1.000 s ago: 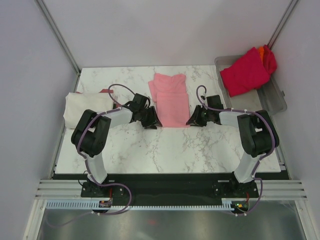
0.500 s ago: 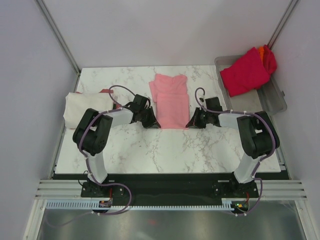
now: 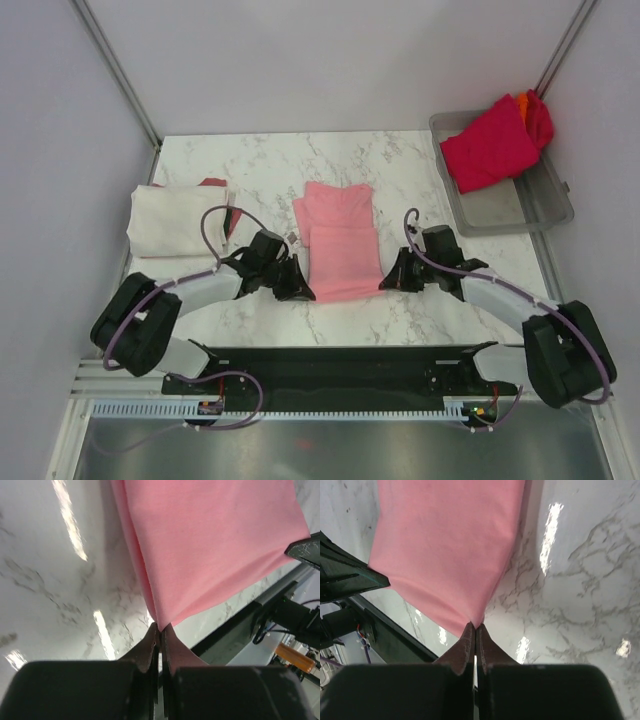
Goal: Fold and stack the t-shirts
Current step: Fold the tshirt
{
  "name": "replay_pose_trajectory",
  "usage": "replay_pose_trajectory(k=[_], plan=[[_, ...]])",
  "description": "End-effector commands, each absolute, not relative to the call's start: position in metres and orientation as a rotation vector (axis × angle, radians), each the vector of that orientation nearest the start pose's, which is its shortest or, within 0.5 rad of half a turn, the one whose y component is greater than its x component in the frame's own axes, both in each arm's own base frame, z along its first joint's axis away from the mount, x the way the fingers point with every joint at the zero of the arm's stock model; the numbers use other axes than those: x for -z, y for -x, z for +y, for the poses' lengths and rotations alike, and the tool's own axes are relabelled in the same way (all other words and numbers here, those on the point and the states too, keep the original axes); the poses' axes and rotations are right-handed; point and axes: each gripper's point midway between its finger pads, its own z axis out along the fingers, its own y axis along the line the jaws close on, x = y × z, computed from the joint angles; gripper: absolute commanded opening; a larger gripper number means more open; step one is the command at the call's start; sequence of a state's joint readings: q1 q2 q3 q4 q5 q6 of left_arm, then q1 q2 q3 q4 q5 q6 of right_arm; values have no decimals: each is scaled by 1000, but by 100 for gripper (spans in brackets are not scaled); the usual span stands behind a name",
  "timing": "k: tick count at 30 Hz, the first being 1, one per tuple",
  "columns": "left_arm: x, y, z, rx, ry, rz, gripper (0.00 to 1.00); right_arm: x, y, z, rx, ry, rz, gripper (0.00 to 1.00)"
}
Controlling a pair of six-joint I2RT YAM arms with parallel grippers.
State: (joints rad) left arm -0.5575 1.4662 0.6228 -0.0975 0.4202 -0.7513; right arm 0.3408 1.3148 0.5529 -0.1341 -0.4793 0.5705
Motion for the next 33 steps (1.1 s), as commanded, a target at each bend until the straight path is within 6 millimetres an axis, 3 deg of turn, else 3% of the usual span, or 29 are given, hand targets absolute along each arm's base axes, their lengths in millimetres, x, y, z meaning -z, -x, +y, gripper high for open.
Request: replay_pose_trajectory(k=[1, 5, 10, 15, 24, 27, 29, 30, 33], plan=[[-59, -182, -253, 1118, 55, 2681, 2, -61, -209, 181, -922, -86, 2571, 0], [-69, -153, -250, 1197, 50, 2655, 2, -87, -192, 177, -955, -84, 2479, 0], [-80, -140, -245, 1241, 61, 2633, 2, -101, -178, 170, -944, -95, 2453, 0], [-99, -143, -246, 1262, 47, 2596, 2, -129, -193, 166, -892, -85, 2397, 0], [-153, -199, -246, 1286, 66, 2497, 2, -177, -257, 173, -772, -78, 2334, 0], [-164, -218, -246, 1283, 74, 2481, 2, -187, -276, 179, -760, -71, 2324, 0], [-169, -238, -241, 1269, 112, 2470, 2, -180, -291, 179, -727, -83, 2353, 0], [-168, -245, -240, 1260, 113, 2472, 2, -188, -300, 182, -730, -78, 2337, 0], [-170, -275, -236, 1237, 136, 2479, 2, -187, -327, 186, -715, -86, 2341, 0]])
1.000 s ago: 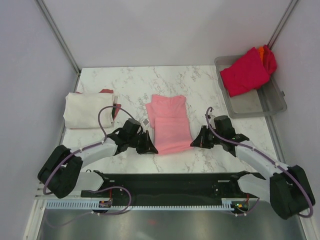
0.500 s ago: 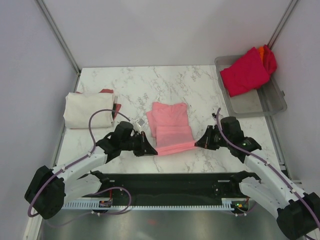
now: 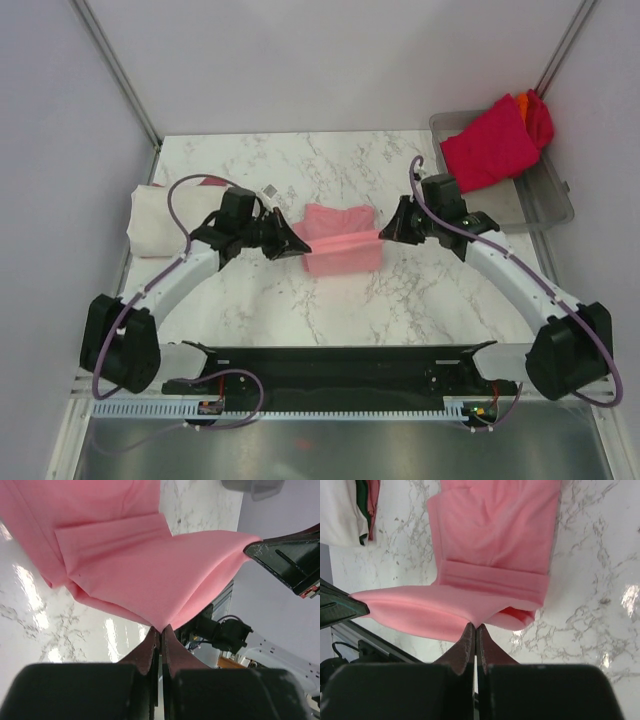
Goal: Fold and stack the t-shirts
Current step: Fold the tshirt
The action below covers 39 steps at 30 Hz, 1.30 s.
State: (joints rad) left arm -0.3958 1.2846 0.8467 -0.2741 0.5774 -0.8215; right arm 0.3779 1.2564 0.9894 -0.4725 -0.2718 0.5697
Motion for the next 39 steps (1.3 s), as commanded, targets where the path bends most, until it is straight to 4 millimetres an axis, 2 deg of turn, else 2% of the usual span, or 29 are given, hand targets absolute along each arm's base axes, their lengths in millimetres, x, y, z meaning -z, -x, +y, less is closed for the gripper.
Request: replay_pose_trajectory(k=[1, 3, 5, 6, 7, 8, 9, 10, 12, 13, 14, 15, 17, 18, 19, 20, 22, 23, 25, 26, 27, 29, 30, 31, 33, 34, 35, 38, 39], plan=[[-181, -291, -234, 1235, 142, 2449, 2, -177, -337, 185, -704, -104, 2369, 0], [-170, -310, -233, 1215, 168, 2480, 2, -186, -357, 187, -714, -105, 2340, 0], [-180, -338, -232, 1214, 181, 2457, 2, -184, -383, 187, -710, -129, 2339, 0], [-161, -353, -230, 1207, 225, 2508, 2, -183, -395, 187, -709, -137, 2334, 0], [-174, -370, -234, 1221, 201, 2477, 2, -162, -407, 187, -694, -156, 2383, 0], [-172, -382, -234, 1221, 205, 2483, 2, -172, -422, 191, -718, -151, 2360, 0], [-146, -394, -235, 1212, 241, 2543, 2, -166, -431, 192, -718, -155, 2367, 0], [-157, -415, -235, 1213, 236, 2511, 2, -154, -450, 193, -710, -172, 2382, 0], [-145, -436, -236, 1222, 279, 2529, 2, -144, -472, 195, -722, -195, 2372, 0], [-133, -458, -239, 1229, 293, 2534, 2, -119, -484, 194, -717, -219, 2408, 0], [-129, -466, -241, 1237, 302, 2540, 6, -129, -502, 197, -727, -210, 2368, 8], [-128, -474, -244, 1244, 296, 2542, 40, -123, -510, 198, -727, -212, 2371, 50], [-120, -486, -248, 1251, 280, 2559, 58, -110, -520, 197, -707, -225, 2383, 72], [-124, -488, -248, 1241, 265, 2548, 76, -111, -521, 197, -705, -217, 2368, 81], [-122, -487, -245, 1217, 267, 2550, 80, -123, -520, 196, -707, -202, 2338, 83], [-133, -489, -239, 1155, 250, 2521, 82, -121, -517, 194, -701, -181, 2323, 84], [-132, -484, -233, 1103, 244, 2522, 84, -140, -510, 191, -714, -148, 2269, 85], [-146, -482, -228, 1064, 222, 2492, 84, -132, -501, 189, -709, -137, 2283, 84], [-141, -471, -218, 984, 212, 2501, 85, -142, -494, 187, -712, -120, 2261, 83], [-143, -468, -214, 951, 208, 2496, 85, -134, -486, 185, -706, -107, 2282, 82], [-155, -464, -209, 925, 197, 2471, 88, -133, -482, 184, -707, -102, 2286, 82], [-144, -456, -198, 829, 211, 2488, 90, -126, -472, 182, -706, -98, 2307, 81], [-153, -453, -192, 798, 214, 2465, 92, -124, -469, 182, -705, -91, 2314, 81], [-143, -446, -186, 759, 239, 2487, 94, -125, -467, 182, -705, -87, 2313, 80], [-144, -443, -177, 698, 241, 2470, 97, -117, -462, 175, -665, -107, 2313, 81], [-137, -439, -174, 677, 243, 2483, 98, -123, -459, 172, -650, -92, 2287, 81], [-135, -439, -170, 646, 247, 2478, 99, -113, -452, 168, -629, -89, 2300, 82], [-126, -435, -165, 621, 244, 2478, 100, -106, -444, 159, -575, -80, 2343, 86], [-124, -433, -164, 615, 246, 2479, 99, -104, -441, 164, -622, -63, 2357, 91]])
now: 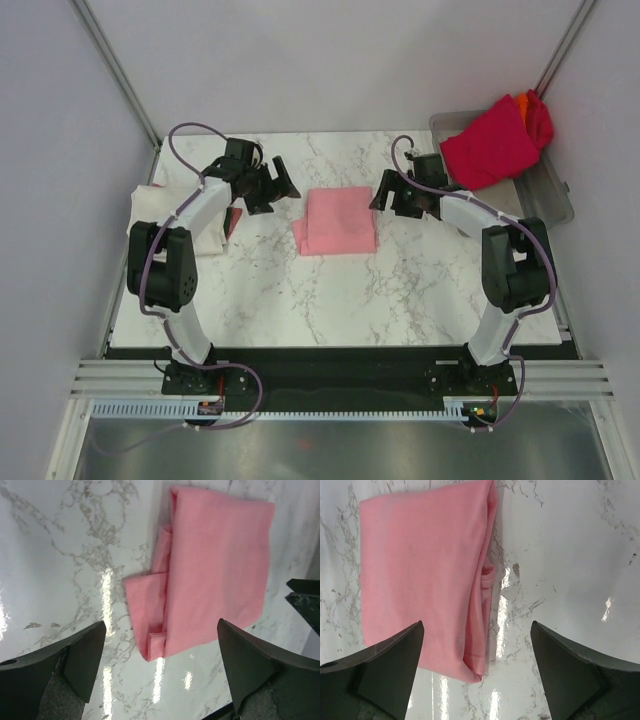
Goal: Fold and stack the t-shirts
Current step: Fold the tshirt
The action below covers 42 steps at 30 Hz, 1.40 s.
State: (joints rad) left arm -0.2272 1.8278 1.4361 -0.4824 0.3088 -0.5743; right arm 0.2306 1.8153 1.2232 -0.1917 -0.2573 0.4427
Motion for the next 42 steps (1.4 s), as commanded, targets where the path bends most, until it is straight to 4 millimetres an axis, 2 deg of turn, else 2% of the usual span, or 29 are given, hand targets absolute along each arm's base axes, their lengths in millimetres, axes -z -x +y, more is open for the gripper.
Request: replay_pose_trajectory(k=[1, 3, 4, 6, 7, 8, 9, 10, 11, 12, 13, 15, 19, 21, 25, 27, 28, 29, 31, 32, 33, 34, 35, 38, 42], plan=[[-119, -432, -159, 578, 253, 2482, 99, -99, -439, 168, -655, -52, 2373, 97], [-113, -430, -152, 512, 244, 2487, 99, -93, -436, 173, -695, -41, 2383, 98], [-108, -428, -139, 406, 244, 2482, 98, -87, -432, 174, -707, -41, 2387, 98], [-101, -423, -127, 282, 235, 2483, 98, -82, -430, 171, -693, -59, 2382, 96], [-93, -420, -107, 136, 247, 2477, 98, -77, -425, 169, -685, -68, 2384, 95], [-89, -417, -99, 68, 244, 2481, 98, -80, -428, 169, -689, -76, 2358, 94], [-83, -414, -89, -8, 245, 2488, 94, -80, -427, 169, -688, -79, 2348, 93], [-82, -414, -65, -181, 264, 2465, 91, -77, -424, 167, -681, -85, 2351, 93], [-80, -413, -52, -275, 277, 2461, 89, -78, -425, 166, -680, -87, 2339, 93], [-69, -408, -41, -371, 272, 2486, 86, -78, -425, 165, -675, -91, 2338, 93], [-72, -410, -27, -487, 286, 2458, 85, -75, -425, 166, -676, -92, 2343, 93], [-64, -409, -17, -593, 281, 2476, 81, -73, -424, 168, -690, -97, 2348, 92], [-65, -412, -1, -756, 249, 2453, 74, -66, -426, 173, -729, -99, 2350, 91], [-64, -418, 0, -776, 231, 2452, 68, -65, -426, 175, -743, -100, 2352, 90], [-44, -424, 4, -870, 169, 2486, 64, -62, -424, 177, -760, -106, 2350, 90], [-43, -430, 4, -881, 155, 2487, 57, -61, -423, 177, -767, -105, 2354, 90], [-35, -429, 4, -899, 141, 2503, 53, -62, -424, 178, -767, -103, 2349, 89], [-33, -429, 4, -906, 137, 2512, 44, -63, -423, 177, -761, -103, 2349, 90], [-28, -429, 4, -911, 134, 2530, 34, -64, -424, 176, -753, -102, 2343, 90], [-28, -427, 4, -912, 136, 2535, 21, -64, -423, 174, -748, -104, 2344, 89], [-27, -427, 0, -886, 150, 2542, 13, -64, -423, 175, -746, -101, 2344, 90], [-27, -426, -4, -861, 155, 2550, 5, -63, -424, 173, -740, -108, 2348, 90], [-32, -425, -13, -826, 143, 2548, 2, -62, -423, 174, -737, -103, 2351, 90], [-39, -420, -41, -771, 90, 2538, 2, -61, -424, 170, -713, -115, 2358, 90], [-49, -412, -84, -576, 94, 2562, 2, -56, -423, 168, -695, -128, 2370, 89]])
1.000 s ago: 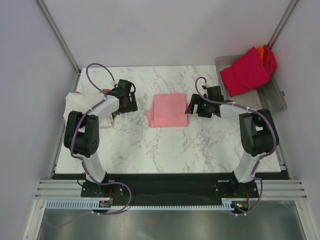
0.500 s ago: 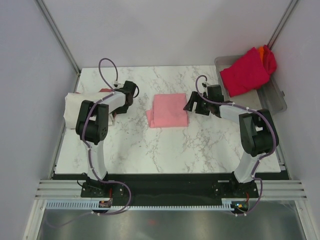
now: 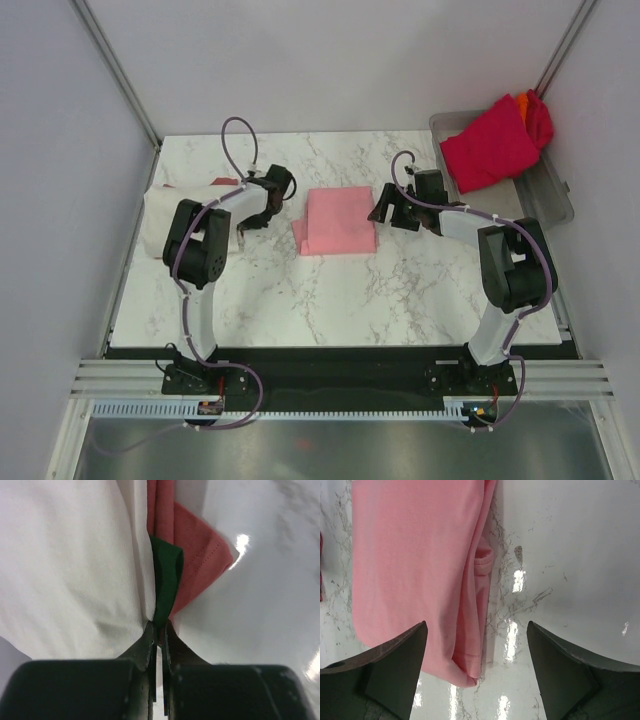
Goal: Fold and stack the t-shirts
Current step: Fold the tshirt, then neatly place the folded tshirt to the corner
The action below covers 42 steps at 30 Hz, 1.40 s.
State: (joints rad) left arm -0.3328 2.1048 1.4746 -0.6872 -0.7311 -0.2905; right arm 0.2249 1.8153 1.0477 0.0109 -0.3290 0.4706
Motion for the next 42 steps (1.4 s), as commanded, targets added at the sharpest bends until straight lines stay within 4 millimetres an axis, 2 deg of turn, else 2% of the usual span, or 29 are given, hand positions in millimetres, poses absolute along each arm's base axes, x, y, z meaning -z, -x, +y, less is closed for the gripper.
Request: replay_pose_trajectory(k=[1, 3, 10, 12, 13, 16, 17, 21, 24, 25, 27, 28, 29, 30, 31, 33, 34, 36, 37, 38, 39, 40, 42], plan=[[-50, -411, -91, -533, 94, 2572, 2, -56, -423, 168, -694, -127, 2371, 88], [-48, -405, -110, -440, 100, 2598, 2, -54, -423, 167, -686, -130, 2374, 87], [-64, -399, -142, -251, 142, 2598, 4, -54, -423, 164, -665, -139, 2370, 88], [-69, -397, -153, -179, 140, 2607, 13, -54, -423, 164, -665, -139, 2370, 88], [-72, -395, -157, -160, 137, 2606, 27, -54, -423, 164, -666, -141, 2370, 88], [-94, -393, -163, -92, 151, 2567, 44, -54, -423, 165, -672, -136, 2371, 89], [-106, -392, -163, -71, 154, 2543, 46, -54, -422, 166, -679, -137, 2372, 90], [-132, -393, -165, -8, 160, 2494, 54, -57, -423, 172, -729, -128, 2349, 91], [-145, -394, -173, 65, 160, 2467, 65, -62, -426, 180, -787, -126, 2328, 93], [-147, -396, -178, 102, 150, 2460, 73, -62, -428, 181, -794, -130, 2326, 93], [-146, -400, -198, 245, 115, 2452, 83, -58, -434, 184, -810, -148, 2336, 93], [-142, -403, -202, 285, 109, 2458, 93, -48, -435, 185, -815, -160, 2358, 93], [-140, -403, -211, 354, 97, 2467, 95, -51, -442, 187, -822, -164, 2353, 90], [-131, -409, -216, 375, 99, 2476, 95, -47, -442, 187, -821, -183, 2375, 83], [-132, -415, -220, 396, 97, 2471, 95, -37, -443, 188, -815, -197, 2404, 81], [-125, -423, -229, 431, 89, 2473, 94, -33, -448, 186, -785, -212, 2426, 77], [-115, -429, -232, 423, 92, 2486, 92, -28, -448, 186, -779, -219, 2439, 76], [-114, -435, -243, 485, 75, 2488, 89, -28, -452, 187, -779, -224, 2436, 76], [-100, -438, -244, 486, 81, 2516, 89, -24, -453, 186, -778, -233, 2445, 76], [-100, -442, -250, 524, 75, 2515, 87, -29, -460, 188, -782, -229, 2430, 74], [-95, -444, -249, 527, 82, 2525, 86, -20, -457, 188, -776, -240, 2468, 73], [-86, -446, -250, 530, 89, 2543, 86, -24, -464, 191, -775, -229, 2461, 73], [-81, -449, -251, 559, 92, 2554, 85, -13, -464, 190, -755, -238, 2502, 71]])
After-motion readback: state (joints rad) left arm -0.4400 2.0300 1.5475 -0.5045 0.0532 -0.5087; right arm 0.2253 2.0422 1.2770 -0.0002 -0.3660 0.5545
